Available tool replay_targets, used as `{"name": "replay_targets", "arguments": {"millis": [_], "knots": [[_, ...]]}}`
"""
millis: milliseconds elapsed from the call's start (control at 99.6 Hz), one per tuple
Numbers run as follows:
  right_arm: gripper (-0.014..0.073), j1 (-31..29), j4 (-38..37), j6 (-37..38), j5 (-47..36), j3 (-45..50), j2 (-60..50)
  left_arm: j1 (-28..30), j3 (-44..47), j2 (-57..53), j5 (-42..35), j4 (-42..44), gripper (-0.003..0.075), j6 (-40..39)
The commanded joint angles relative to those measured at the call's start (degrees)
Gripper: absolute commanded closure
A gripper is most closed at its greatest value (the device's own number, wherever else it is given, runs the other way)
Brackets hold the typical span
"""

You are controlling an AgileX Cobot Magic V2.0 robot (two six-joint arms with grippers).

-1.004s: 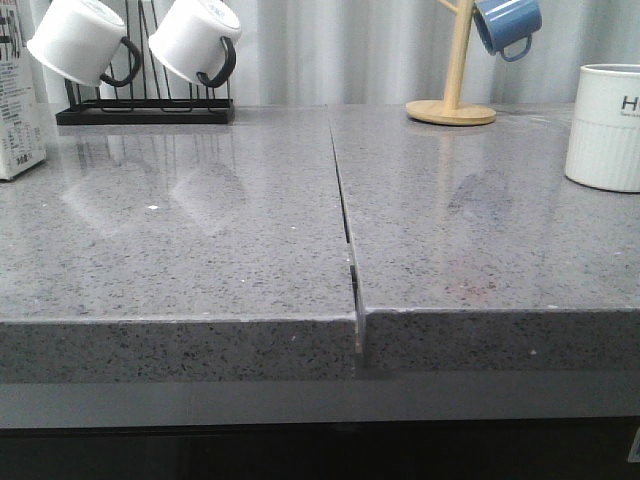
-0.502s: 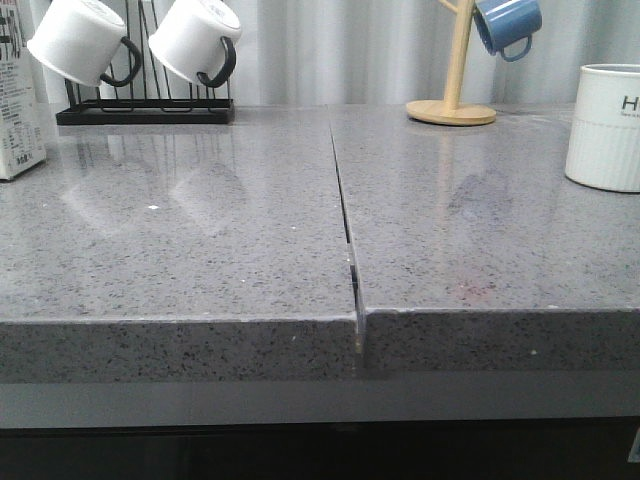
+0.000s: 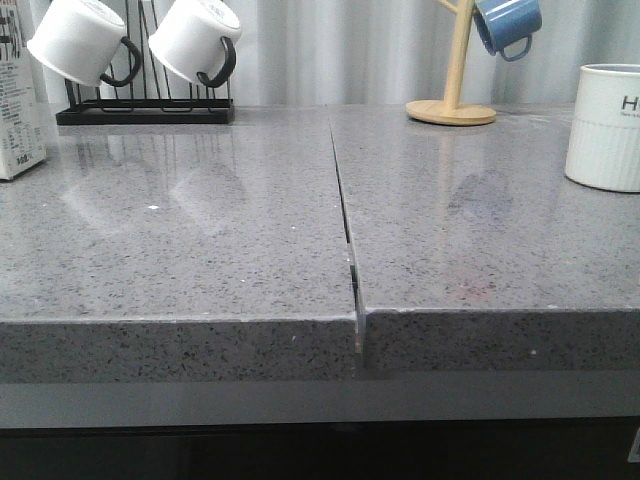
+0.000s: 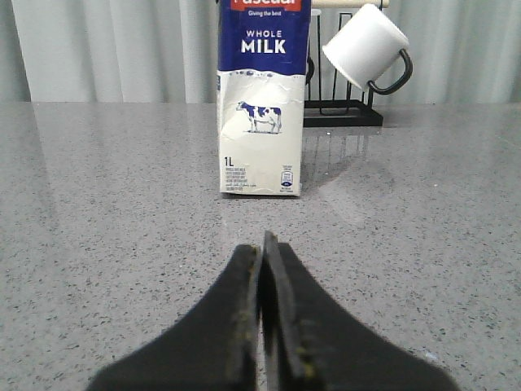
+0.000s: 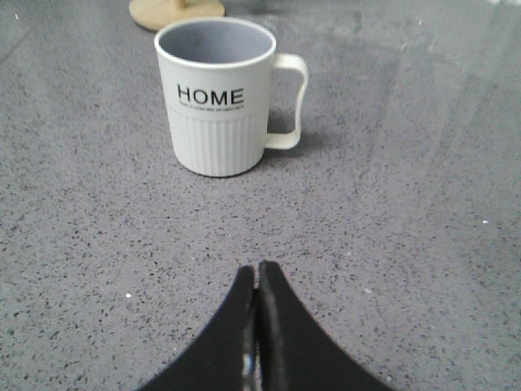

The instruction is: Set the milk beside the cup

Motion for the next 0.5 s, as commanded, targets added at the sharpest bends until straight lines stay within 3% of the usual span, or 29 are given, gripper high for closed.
{"name": "replay_targets", "arguments": {"millis": [0,161,211,402,492], "knots": [[0.0662,-0.4,-0.5,-0.4,-5.1,-2.9,4.0,0.1,2.4,-1.9,-4.4,-0.4,0.0741,-0.5],[0.0633,-0.4,0.1,-0.4,-9.1,-3.0,9.2,0.1,2.4,-1.9,-4.4,-0.4,0.0741,-0.5],[0.0578,-0.4,0.1,-0.4,-10.1,-3.0,10.4,0.1,2.4,-1.9,-4.4,-0.4,0.0741,-0.5],[0.0241,-0.4,0.1,-0.4,-17.2,-3.0,13.4,0.1,2.4,-1.9,-4.4,-0.4,0.0741,-0.5],[0.0185,-0.4,0.0,-0.4,-20.3,-3.0,14.9,0.1,2.4,-1.9,-4.4,-0.4,0.0741,-0.5]]}}
